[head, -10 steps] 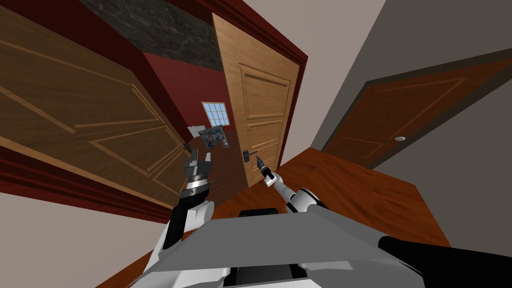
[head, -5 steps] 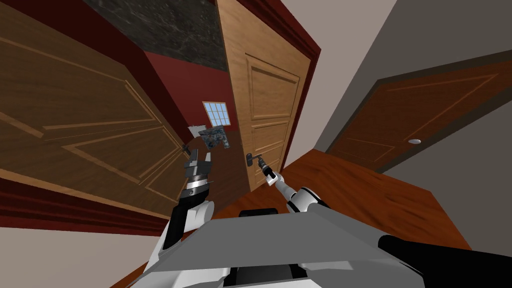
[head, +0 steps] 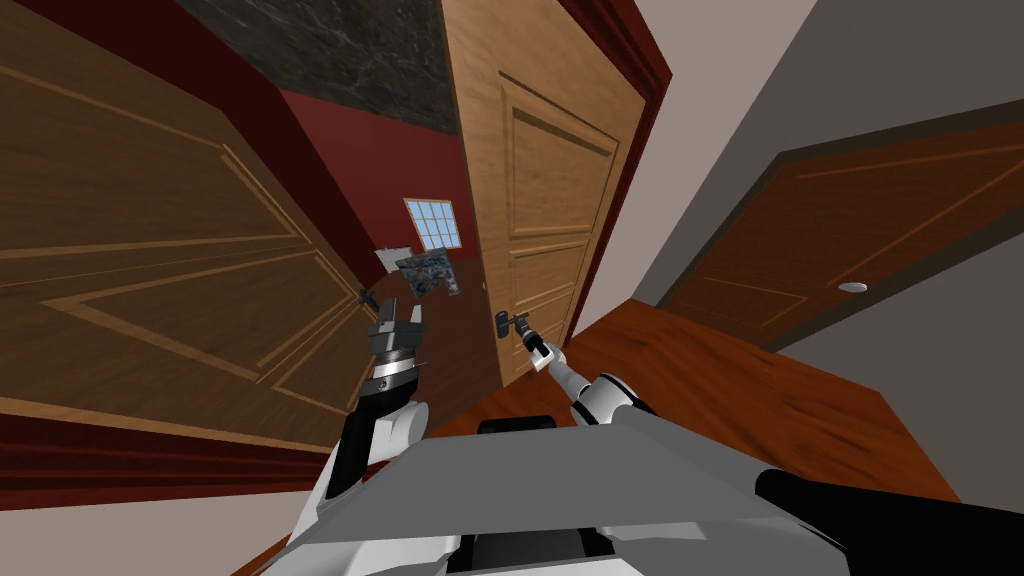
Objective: Push the door open
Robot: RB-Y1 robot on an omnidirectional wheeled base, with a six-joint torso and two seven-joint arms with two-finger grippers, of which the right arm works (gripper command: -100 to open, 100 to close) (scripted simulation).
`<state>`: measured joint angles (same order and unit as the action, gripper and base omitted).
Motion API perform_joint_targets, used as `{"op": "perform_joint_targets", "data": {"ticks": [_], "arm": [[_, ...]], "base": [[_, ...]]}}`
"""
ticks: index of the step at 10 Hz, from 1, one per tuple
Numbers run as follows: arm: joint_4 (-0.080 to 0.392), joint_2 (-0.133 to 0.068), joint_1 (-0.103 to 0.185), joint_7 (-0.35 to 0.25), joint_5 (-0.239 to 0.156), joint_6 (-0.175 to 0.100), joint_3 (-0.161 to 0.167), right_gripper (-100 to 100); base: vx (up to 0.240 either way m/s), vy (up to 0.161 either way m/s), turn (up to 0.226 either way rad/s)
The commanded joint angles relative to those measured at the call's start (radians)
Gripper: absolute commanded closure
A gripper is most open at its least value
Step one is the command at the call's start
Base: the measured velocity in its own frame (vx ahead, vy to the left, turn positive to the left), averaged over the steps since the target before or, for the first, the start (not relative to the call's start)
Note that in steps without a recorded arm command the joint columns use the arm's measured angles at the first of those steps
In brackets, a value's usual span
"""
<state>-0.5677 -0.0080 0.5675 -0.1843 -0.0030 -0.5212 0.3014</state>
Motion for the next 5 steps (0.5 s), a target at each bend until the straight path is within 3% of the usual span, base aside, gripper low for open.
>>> {"op": "perform_joint_targets", "data": {"ticks": [1, 4, 5], "arm": [[0.004, 0.0, -0.007, 0.001, 0.001, 0.003, 0.002, 100], [0.004, 0.0, -0.007, 0.001, 0.001, 0.003, 0.002, 100], [0.001, -0.009, 0.0, 0.004, -0.003, 0.002, -0.01, 100]], "base": [[-0.012, -0.01, 0.019], [0.0, 0.0, 0.0], [0.069, 0.067, -0.021]]}}
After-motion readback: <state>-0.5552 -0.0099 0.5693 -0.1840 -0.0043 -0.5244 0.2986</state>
